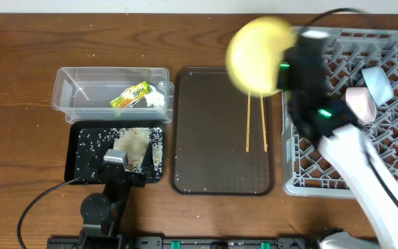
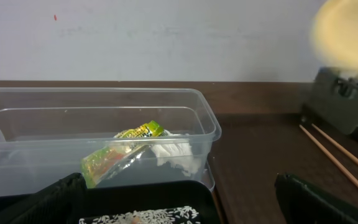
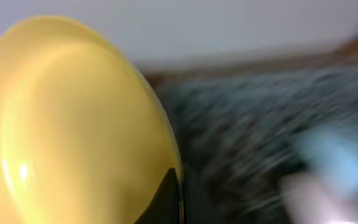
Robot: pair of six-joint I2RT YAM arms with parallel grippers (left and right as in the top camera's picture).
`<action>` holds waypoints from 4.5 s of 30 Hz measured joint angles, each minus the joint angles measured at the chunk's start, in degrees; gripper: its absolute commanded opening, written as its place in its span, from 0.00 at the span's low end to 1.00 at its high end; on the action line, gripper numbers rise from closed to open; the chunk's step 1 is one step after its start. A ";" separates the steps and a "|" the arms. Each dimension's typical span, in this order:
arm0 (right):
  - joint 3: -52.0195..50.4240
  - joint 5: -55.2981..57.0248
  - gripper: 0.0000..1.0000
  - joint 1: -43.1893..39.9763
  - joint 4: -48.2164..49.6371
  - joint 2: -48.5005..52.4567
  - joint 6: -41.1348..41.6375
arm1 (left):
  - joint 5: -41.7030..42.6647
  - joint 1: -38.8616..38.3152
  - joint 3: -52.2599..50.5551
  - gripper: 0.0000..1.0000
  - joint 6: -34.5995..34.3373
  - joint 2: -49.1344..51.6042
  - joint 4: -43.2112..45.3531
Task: Sort waste into correct bins and load items into the dishwasher rack
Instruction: 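Carry the yellow plate to the rack's back and stand it upright, then grasp one chopstick on the brown tray and place it in the rack, then grasp the second chopstick and place it in the rack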
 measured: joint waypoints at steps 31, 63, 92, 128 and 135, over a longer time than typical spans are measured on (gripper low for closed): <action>0.07 31.58 0.63 -13.14 16.70 20.76 -24.46 | 0.00 0.00 0.00 0.99 0.00 0.00 0.00; 0.22 -29.05 0.12 9.40 -13.92 33.55 16.68 | 0.00 0.00 0.00 0.99 0.00 0.00 0.00; 0.96 -33.20 0.41 -15.45 -16.76 10.82 -6.05 | 0.00 0.00 0.00 0.99 0.00 0.00 0.00; 1.92 -22.34 0.03 4.63 -14.36 35.76 3.82 | 0.00 0.00 0.00 0.99 0.00 0.00 0.00; 1.99 -32.61 0.01 4.59 -15.65 34.25 4.28 | 0.00 0.00 0.00 0.99 0.00 0.00 0.00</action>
